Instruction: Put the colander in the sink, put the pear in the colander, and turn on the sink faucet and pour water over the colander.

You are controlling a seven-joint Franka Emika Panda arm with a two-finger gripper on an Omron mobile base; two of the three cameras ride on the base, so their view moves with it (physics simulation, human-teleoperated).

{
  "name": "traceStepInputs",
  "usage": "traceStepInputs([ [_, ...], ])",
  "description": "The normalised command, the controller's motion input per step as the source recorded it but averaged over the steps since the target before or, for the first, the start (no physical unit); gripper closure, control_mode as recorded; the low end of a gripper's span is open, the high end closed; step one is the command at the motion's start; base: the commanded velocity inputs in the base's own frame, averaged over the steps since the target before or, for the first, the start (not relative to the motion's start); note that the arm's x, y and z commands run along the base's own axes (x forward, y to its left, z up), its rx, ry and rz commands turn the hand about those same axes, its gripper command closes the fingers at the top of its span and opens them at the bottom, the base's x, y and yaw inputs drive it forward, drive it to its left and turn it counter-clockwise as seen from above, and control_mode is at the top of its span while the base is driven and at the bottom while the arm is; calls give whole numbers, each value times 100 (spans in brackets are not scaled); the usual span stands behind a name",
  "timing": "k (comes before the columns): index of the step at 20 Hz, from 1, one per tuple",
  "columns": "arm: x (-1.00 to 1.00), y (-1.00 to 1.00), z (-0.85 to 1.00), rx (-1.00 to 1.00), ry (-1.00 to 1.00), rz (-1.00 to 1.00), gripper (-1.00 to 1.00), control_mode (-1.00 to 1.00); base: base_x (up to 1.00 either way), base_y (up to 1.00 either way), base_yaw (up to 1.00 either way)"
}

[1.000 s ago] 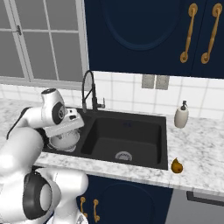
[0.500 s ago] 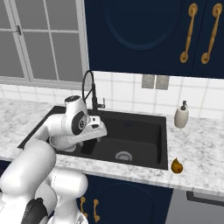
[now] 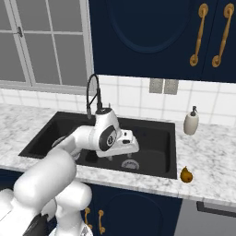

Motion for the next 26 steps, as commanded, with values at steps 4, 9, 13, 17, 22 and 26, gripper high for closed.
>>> traceStepInputs([
  [4,0,-99,4,0,5,-12,-100,-100,0,0,0],
  [9,11,-87,1,5,1,-2,-100,-100,0,0,0],
  [13,17,-71,0,5,0,1,-100,-100,0,0,0],
  [17,17,-39,2,1,1,0,-100,-100,0,0,0],
  [22,10,-48,1,4,5,0,-100,-100,0,0,0],
  [26,0,-48,0,3,3,0,-100,-100,0,0,0],
])
